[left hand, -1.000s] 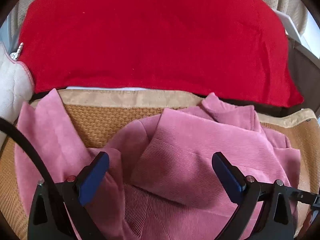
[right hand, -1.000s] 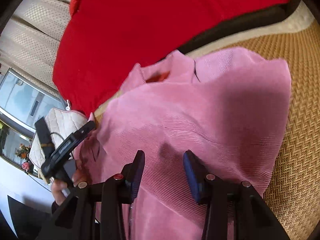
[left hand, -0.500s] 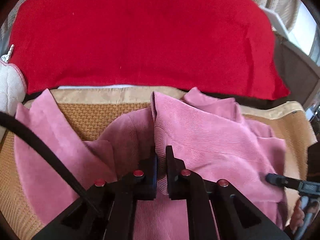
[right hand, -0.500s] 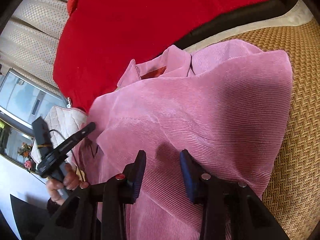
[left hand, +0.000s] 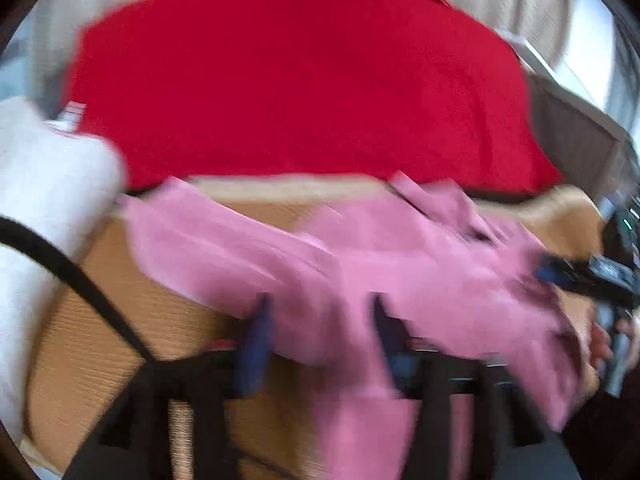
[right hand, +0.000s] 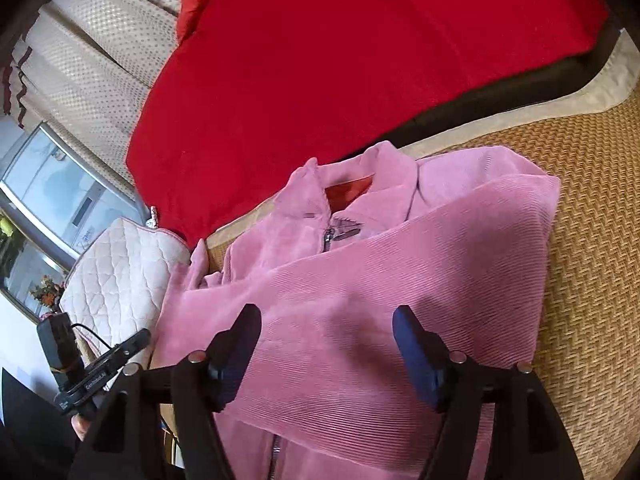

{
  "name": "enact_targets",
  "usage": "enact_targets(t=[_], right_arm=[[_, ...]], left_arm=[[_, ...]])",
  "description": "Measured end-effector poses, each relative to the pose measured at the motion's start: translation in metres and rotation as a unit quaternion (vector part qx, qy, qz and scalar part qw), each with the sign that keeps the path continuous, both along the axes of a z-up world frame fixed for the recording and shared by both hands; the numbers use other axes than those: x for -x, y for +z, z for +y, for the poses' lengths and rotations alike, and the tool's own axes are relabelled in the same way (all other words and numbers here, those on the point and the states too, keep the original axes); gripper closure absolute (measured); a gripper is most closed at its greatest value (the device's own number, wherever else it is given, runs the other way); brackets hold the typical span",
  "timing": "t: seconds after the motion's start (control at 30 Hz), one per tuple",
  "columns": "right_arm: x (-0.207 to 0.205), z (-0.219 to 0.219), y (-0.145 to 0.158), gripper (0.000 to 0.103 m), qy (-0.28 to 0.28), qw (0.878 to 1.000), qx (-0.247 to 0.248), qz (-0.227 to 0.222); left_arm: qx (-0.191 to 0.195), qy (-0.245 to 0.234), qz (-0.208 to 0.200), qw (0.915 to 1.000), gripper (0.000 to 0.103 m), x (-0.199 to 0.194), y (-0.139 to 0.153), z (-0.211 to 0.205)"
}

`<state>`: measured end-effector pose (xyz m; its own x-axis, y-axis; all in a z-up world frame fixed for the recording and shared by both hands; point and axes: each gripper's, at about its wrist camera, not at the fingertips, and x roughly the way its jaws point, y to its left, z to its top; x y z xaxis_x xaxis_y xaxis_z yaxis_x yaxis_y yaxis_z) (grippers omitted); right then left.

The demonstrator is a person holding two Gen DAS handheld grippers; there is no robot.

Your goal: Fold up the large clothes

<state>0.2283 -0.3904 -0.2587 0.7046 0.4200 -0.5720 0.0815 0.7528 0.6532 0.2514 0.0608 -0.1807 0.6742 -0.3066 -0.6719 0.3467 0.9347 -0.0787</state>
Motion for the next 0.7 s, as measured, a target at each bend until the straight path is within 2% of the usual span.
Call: enact_targets(t=[0.03, 0.1, 0.17, 0.23, 0.33, 0.37, 0.43, 0.53, 0.57, 0.6, 0.7], right_arm=[[-0.001, 0.002, 0.0, 0.031, 0.001, 1.0, -0.001, 0.001], [-0.003, 0.008, -0.001, 0.031, 0.006, 1.0, 0.003, 0.001], [-0.008, 0.014, -0.003, 0.031, 0.012, 1.0, 0.014, 0.006], [-0.011, 0.019, -0.008, 0.031, 0.019, 1.0, 0.016, 0.011], [-0.016, 0.024, -0.014, 0.031, 0.028, 0.999, 0.017, 0.019], [-0.017, 0.025, -0.015, 0.031, 0.03, 0.999, 0.018, 0.021], [-0.02, 0.028, -0.017, 0.031, 0.034, 0.999, 0.019, 0.022], [-0.024, 0.031, -0.021, 0.031, 0.038, 0.999, 0.017, 0.025], [-0.025, 0.032, -0.022, 0.031, 0.038, 0.999, 0.017, 0.026], [-0.026, 0.033, -0.023, 0.031, 0.039, 0.999, 0.019, 0.028], [-0.026, 0.034, -0.025, 0.031, 0.041, 0.999, 0.021, 0.029]], left_arm=[[0.003, 0.029, -0.006, 0.9996, 0.023, -0.007, 0.0, 0.012], [0.024, 0.077, 0.005, 0.9967, 0.023, -0.023, -0.003, 0.037], [0.054, 0.126, 0.028, 0.9902, 0.023, -0.04, -0.013, 0.058], [0.088, 0.169, 0.068, 0.9793, 0.023, -0.063, -0.028, 0.073], [0.15, 0.219, 0.092, 0.9596, 0.023, -0.088, -0.051, 0.092], [0.167, 0.227, 0.1, 0.9542, 0.023, -0.094, -0.055, 0.097], [0.231, 0.213, 0.116, 0.9421, 0.023, -0.11, -0.066, 0.103], [0.264, 0.224, 0.148, 0.9262, 0.023, -0.131, -0.082, 0.106], [0.281, 0.215, 0.16, 0.9216, 0.023, -0.141, -0.086, 0.105], [0.291, 0.207, 0.162, 0.92, 0.023, -0.149, -0.089, 0.103], [0.281, 0.215, 0.164, 0.9208, 0.025, -0.166, -0.093, 0.102]])
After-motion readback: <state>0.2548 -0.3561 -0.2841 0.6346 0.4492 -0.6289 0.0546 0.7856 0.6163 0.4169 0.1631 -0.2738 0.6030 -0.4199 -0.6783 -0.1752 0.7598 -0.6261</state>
